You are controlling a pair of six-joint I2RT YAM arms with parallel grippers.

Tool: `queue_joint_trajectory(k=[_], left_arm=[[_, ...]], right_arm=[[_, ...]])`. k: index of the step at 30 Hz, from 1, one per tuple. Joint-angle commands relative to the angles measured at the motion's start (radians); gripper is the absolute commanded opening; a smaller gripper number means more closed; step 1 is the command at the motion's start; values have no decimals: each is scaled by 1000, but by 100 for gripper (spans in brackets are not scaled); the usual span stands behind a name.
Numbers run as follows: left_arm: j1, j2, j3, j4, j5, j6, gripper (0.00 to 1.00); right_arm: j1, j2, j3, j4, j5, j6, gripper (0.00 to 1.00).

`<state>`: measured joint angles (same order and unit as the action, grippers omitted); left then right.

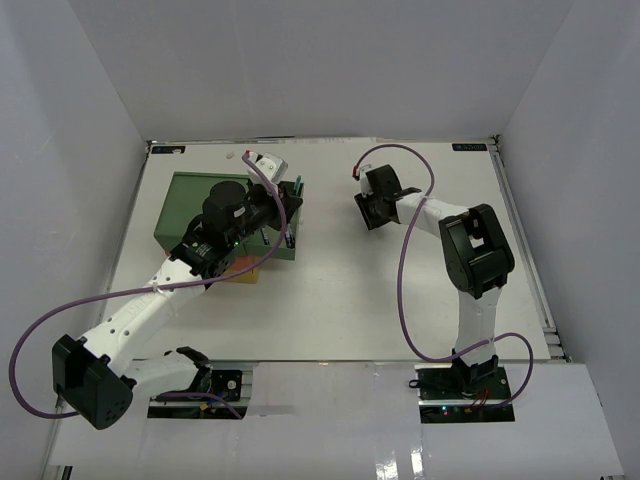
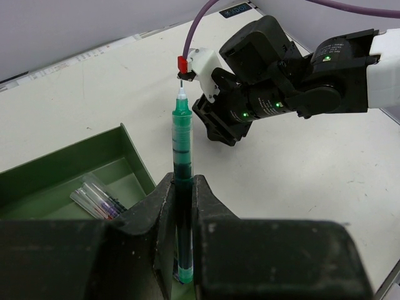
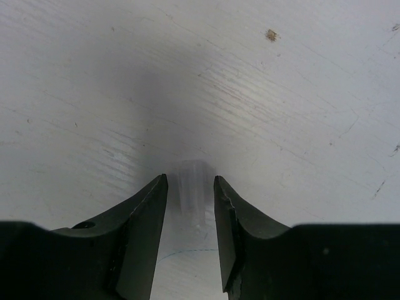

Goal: Sort the stationery into containers
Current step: Close the pen cap on the pen.

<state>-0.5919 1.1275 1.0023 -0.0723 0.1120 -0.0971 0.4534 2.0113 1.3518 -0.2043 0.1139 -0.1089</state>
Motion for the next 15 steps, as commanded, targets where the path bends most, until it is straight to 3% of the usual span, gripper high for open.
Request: queue_joint_trajectory(k=[1,7,10,15], left_arm=[[4,-9,-7,2,3,-4,0],[4,-5,-7,2,9,-6,0],[4,-5,-7,2,12,-6,0],[4,-3,-7,3,25,-7,0]], right_arm=[[8,-2,23,-23,23,-12,42],[18,-2,17,-30,26,-15,34],[18,-2,15,-33,29,-14,23],[19,-26,9,-52,23,-3,16]])
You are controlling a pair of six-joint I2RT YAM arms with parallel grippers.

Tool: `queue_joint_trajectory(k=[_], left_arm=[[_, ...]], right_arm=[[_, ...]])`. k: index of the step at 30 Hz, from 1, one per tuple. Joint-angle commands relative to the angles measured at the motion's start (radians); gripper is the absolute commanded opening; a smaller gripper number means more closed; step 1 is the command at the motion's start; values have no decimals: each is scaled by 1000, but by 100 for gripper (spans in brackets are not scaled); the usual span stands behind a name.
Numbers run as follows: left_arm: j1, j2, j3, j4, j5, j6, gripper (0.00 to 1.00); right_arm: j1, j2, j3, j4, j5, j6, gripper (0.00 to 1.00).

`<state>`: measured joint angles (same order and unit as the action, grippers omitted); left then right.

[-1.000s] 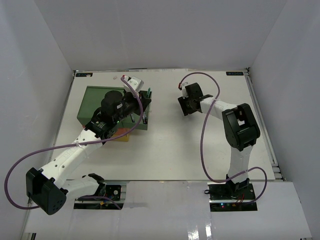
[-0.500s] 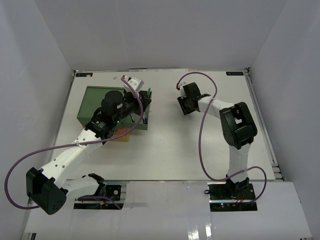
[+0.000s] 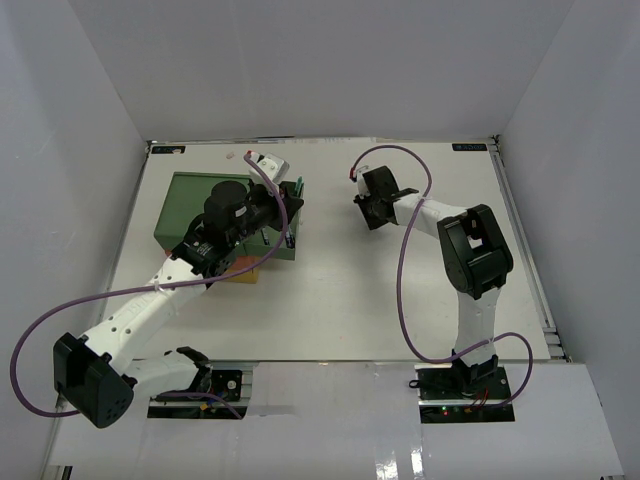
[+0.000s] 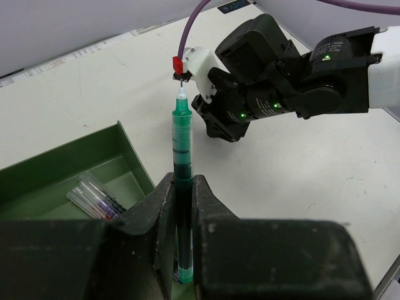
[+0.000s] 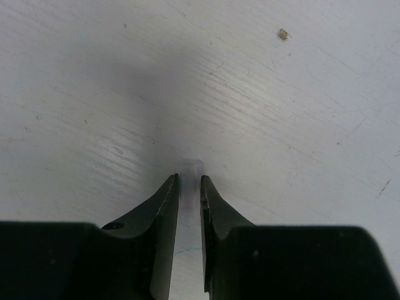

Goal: Sort the stationery into containers
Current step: Close the pen cap on the pen.

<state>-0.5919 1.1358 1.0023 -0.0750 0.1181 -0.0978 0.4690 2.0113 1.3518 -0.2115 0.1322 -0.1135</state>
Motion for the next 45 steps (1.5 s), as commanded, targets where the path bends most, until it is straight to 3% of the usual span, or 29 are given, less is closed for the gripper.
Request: queue_joint_trajectory(k=[1,11,17,23,33,45], left_arm=[[4,-11,-8,6,29,-6,0],[4,-24,-25,46,130,-20,1],[4,-30,-41,73,207,-40,2],[4,-28,-53,119,261,-54,2],[4,-16,-82,201,339,-92,2],[-49,47,-45,291,364,-132,2]], right_arm=[[2,-35,3,-48,1,9,14],[31,-365,-120,38,-92,92,8],[39,-598,-189,223,-230,172,8],[39,-730,-221,454,-322,251,8],[46,-778,-348,915,-491,552,8],[57,-767,-431,1147,-557,704,8]])
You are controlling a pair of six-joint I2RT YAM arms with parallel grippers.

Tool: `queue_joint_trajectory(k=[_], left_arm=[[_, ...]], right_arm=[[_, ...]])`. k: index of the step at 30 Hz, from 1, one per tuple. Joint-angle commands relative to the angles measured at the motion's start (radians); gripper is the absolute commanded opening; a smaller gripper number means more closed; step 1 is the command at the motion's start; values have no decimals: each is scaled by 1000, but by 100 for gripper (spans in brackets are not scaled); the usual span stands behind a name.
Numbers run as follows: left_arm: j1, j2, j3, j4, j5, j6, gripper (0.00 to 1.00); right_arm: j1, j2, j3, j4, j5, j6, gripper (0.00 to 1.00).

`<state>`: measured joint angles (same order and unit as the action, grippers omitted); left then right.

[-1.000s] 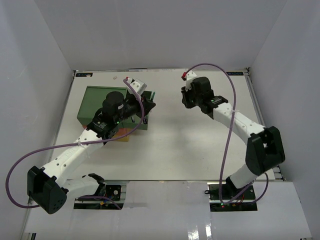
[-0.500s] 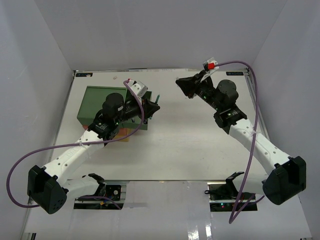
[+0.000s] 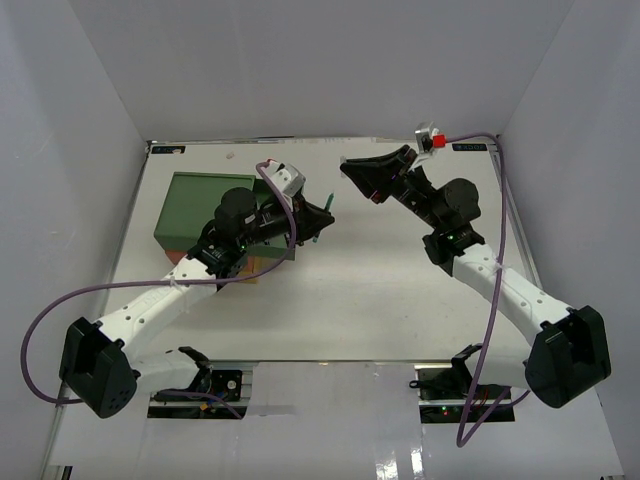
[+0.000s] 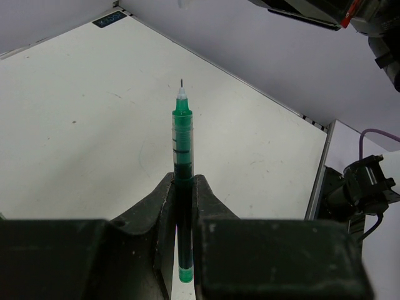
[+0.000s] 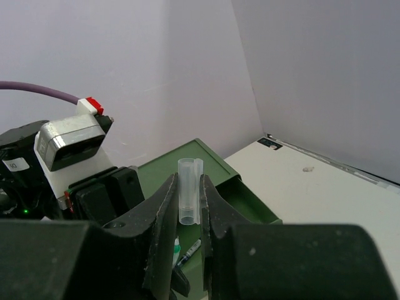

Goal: Sort the stationery into containers
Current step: Close the pen cap on the pen.

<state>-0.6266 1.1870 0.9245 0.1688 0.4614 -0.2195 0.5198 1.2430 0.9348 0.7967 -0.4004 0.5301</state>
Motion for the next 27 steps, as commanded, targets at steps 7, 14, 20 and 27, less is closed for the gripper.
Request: queue_joint_trajectory(k=[7,14,20,27], left_arm=[[-45,2,40,60,5,-11,1],[-76,13,48,84,-12,-11,1],[-84,11,40,115,-36,-23,0],[-84,20,37,136,-53,-53,0]], right_arm=[[6,-5,-31,163,-38,70,8],[6,-16,-63,203,-52,87,8],[5,-33,-91,210,-52,91,8],[6,-69,-116,214,-43,88,8]])
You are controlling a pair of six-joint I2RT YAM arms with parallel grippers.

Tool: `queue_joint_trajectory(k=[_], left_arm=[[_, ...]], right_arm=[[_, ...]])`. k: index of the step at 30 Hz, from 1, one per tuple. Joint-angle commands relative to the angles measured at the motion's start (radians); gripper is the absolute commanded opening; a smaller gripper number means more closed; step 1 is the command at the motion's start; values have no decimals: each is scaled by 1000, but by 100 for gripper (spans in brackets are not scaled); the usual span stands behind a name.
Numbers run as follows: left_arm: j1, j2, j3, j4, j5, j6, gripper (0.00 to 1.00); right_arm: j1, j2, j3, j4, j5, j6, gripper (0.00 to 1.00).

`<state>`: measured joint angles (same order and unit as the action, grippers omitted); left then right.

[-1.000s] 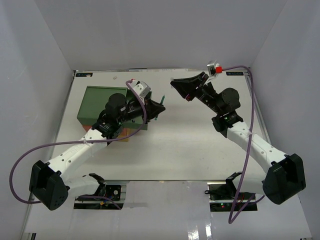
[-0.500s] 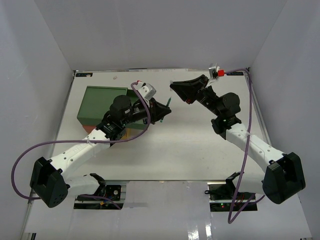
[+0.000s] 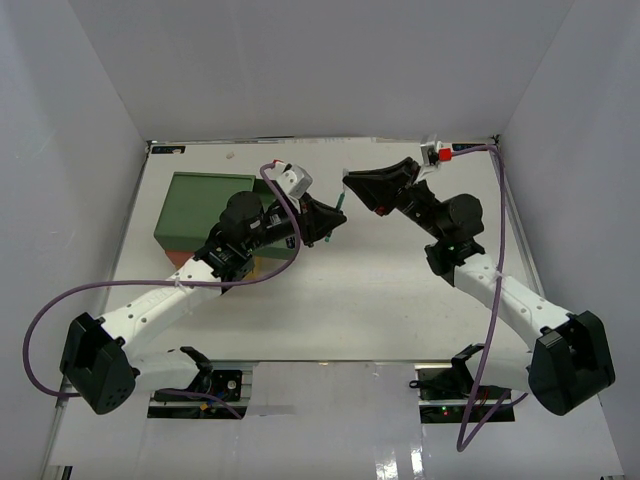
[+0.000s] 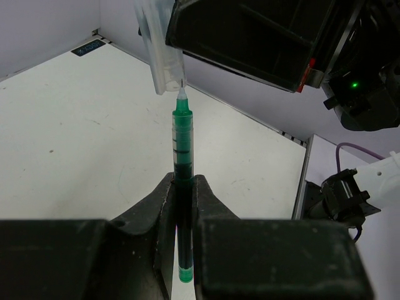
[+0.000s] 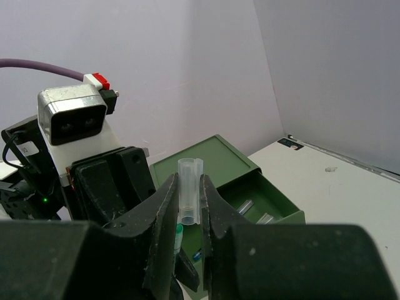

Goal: Sort the stationery into containers
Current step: Close the pen cap on the pen.

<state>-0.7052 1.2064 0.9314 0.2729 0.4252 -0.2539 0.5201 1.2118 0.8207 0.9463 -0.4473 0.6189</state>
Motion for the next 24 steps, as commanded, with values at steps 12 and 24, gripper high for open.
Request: queue_joint_trajectory(k=[12,24], left_arm=[[-11,24,41,31,17,-22,0],[-14,13,34,49,-5,-27,0]], right_arm=[[6,-43,11,74,13,-2,8],[6,-41,1,89,12,7,8]])
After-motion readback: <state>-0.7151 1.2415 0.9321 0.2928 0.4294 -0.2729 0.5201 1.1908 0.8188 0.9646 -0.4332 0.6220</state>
